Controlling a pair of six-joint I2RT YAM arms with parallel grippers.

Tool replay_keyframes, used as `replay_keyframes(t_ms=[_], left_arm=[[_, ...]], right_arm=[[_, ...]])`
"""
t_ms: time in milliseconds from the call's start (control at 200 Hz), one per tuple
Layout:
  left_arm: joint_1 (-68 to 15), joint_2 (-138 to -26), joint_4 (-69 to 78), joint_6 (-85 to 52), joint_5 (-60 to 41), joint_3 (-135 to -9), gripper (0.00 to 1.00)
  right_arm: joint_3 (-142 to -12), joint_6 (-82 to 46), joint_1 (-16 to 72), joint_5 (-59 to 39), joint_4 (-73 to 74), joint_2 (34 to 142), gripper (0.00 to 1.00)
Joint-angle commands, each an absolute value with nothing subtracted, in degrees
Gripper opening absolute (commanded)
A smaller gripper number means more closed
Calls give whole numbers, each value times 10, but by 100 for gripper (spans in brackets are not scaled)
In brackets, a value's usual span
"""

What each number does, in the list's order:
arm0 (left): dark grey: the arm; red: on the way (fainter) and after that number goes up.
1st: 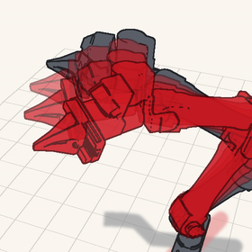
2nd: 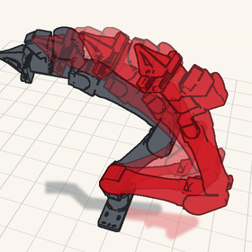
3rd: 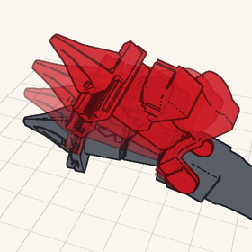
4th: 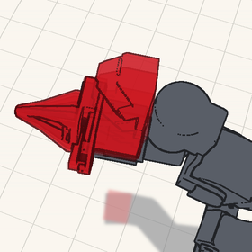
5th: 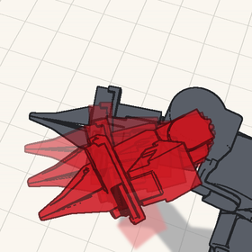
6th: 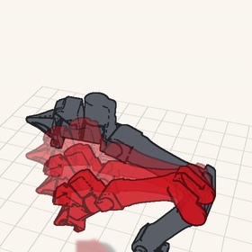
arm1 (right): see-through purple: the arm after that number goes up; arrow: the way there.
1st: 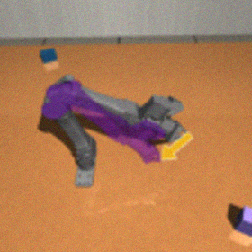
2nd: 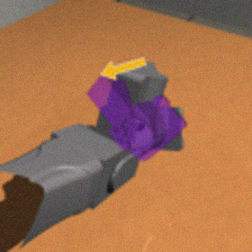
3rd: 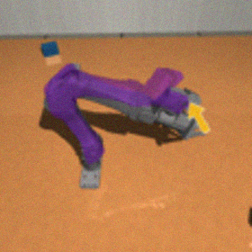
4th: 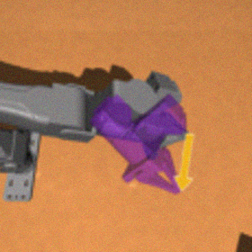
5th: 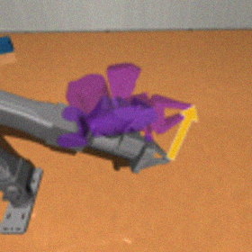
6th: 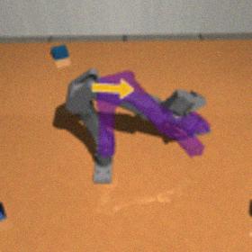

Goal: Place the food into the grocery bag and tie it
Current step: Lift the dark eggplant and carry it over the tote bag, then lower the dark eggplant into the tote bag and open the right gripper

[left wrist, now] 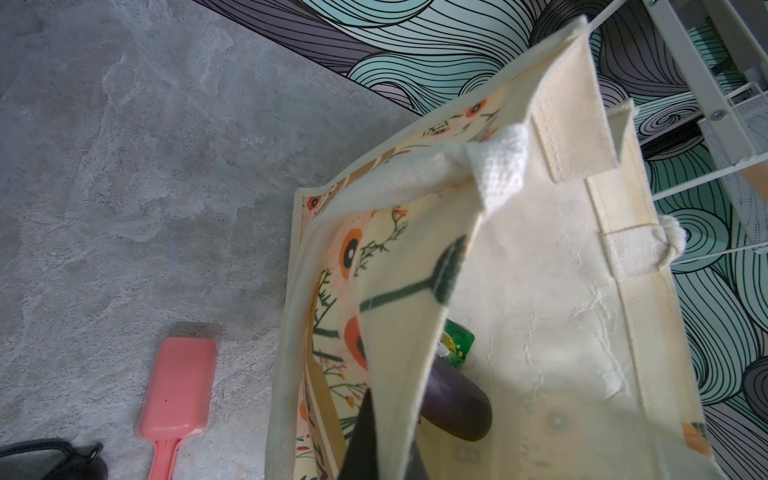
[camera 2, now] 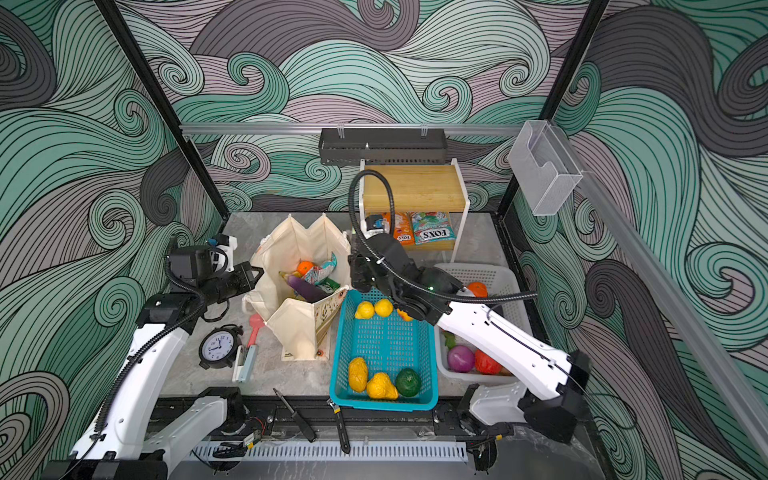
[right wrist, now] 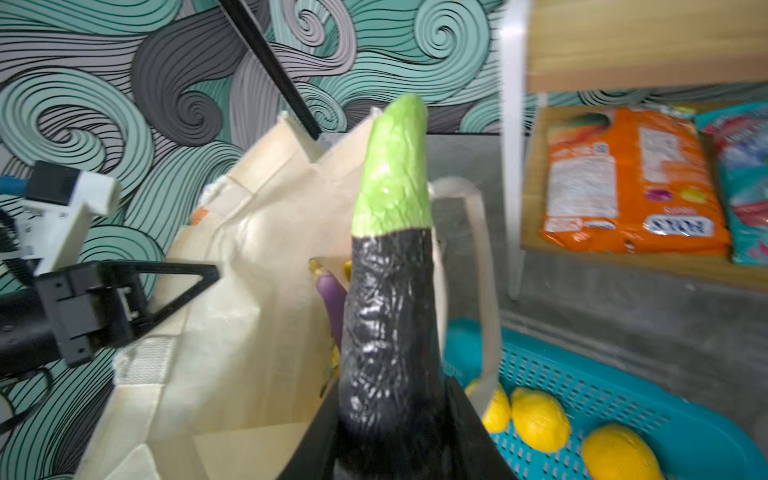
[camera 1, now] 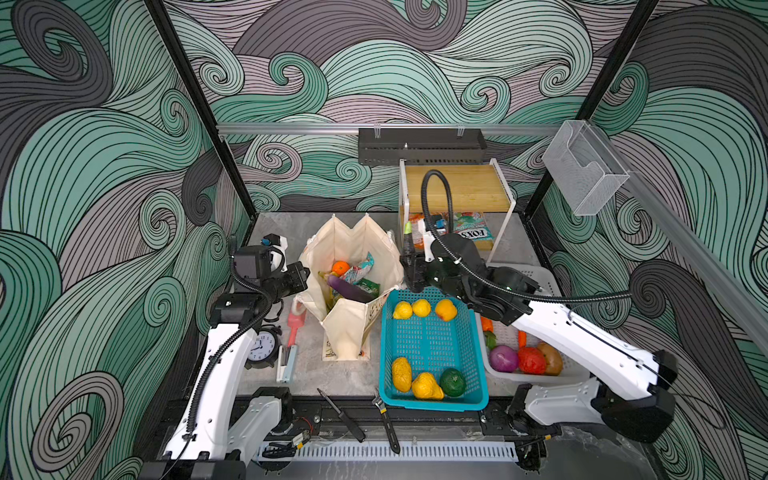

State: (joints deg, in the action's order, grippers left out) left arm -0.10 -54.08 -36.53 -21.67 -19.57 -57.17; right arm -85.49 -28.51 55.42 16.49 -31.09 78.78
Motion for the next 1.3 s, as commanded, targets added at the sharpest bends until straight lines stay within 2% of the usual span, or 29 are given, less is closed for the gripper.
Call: replay_keyframes(t_ms=[0, 145, 285, 605, 711, 866, 961, 1101, 1296], left_arm=[[2, -533, -377, -221, -209, -567, 0], [2, -535, -376, -221, -212, -566, 0], [2, -534, -377, -220, -211, -565, 0], [2, -532, -375, -220, -214, -565, 0], [3, -531, -375, -219, -215, -565, 0], [3, -527, -376, -218, -209, -565, 0], [4, -527, -377, -218, -208, -564, 0], [4, -527, -377, -219, -208, -565, 0], [5, -528, -377, -218, -203, -563, 0]], right_arm=[[-911, -258, 578, 177, -281, 843, 22], [-980, -238, 597, 172, -265, 936, 21], [-1059, -242, 607, 175, -324, 1035, 22], [-1089, -271, 602, 102, -337, 1157, 23], [-1104, -286, 594, 81, -352, 1192, 27], [-1097, -302, 588, 78, -356, 1216, 43], [-1085, -306, 585, 83, -357, 1222, 49], [-1079, -312, 582, 81, -358, 1231, 53], [-1086, -295, 582, 84, -364, 1203, 86]])
